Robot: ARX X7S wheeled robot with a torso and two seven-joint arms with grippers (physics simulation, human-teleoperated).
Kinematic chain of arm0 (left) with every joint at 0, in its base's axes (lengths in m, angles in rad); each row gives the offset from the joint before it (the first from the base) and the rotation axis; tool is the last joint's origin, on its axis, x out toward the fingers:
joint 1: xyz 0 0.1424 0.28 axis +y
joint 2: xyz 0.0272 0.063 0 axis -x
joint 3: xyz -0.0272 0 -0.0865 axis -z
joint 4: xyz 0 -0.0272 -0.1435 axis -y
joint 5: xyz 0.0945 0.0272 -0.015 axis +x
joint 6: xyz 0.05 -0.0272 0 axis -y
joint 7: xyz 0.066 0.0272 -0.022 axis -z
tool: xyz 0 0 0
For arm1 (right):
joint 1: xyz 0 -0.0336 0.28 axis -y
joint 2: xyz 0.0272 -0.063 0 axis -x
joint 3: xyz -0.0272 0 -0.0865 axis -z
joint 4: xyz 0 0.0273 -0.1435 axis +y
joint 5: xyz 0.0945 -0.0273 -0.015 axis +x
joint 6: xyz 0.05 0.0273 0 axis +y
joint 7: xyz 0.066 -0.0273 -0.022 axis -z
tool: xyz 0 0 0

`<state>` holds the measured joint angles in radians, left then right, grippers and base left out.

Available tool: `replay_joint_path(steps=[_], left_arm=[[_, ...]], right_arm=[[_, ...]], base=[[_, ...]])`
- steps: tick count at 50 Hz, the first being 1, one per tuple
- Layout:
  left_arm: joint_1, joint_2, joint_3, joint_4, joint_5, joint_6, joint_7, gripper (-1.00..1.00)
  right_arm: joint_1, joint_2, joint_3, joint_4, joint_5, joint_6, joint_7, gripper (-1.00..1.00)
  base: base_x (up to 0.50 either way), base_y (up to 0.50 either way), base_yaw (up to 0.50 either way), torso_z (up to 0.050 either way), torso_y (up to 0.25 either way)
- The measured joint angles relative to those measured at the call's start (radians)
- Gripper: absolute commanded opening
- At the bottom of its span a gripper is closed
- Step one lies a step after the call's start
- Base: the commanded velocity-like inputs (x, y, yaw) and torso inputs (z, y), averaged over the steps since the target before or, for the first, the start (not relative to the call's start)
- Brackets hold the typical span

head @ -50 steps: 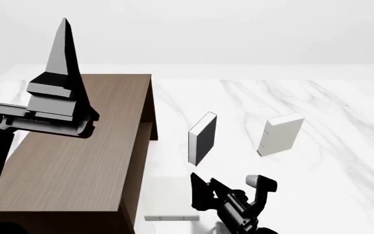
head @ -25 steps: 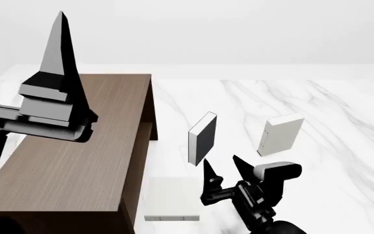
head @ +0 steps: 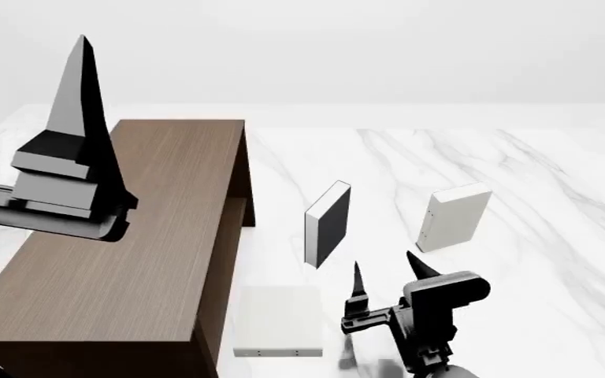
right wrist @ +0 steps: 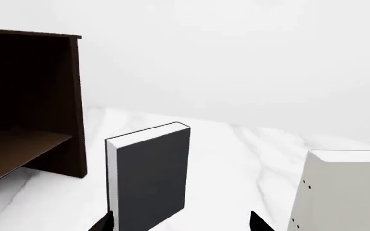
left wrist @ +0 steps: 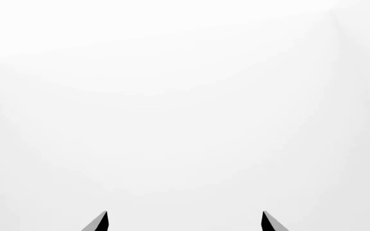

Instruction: Pick up the book on the right and place it under the cabinet shelf.

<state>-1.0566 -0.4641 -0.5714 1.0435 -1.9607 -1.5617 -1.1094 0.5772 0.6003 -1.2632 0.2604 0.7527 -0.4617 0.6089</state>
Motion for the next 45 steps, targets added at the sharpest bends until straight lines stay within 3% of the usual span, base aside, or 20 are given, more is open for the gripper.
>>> replay_joint_path(steps=[16,45], left_arm=[[0.042,-0.008,-0.014,-0.006,-0.034,0.019,0.007,1.00],[-0.008,-0.054,0.090,-0.026,-0.094,0.119,-0.086,1.00]], right_arm=[[-0.002,-0.050,0.002,0.115,-0.046,-0.004,0.009,1.00],[-0.004,-0.044,0.003,0.091,-0.064,0.005,0.015,1.00]], base=[[0.00,0.00,0.00,0.000,0.000],[0.00,0.00,0.00,0.000,-0.123]])
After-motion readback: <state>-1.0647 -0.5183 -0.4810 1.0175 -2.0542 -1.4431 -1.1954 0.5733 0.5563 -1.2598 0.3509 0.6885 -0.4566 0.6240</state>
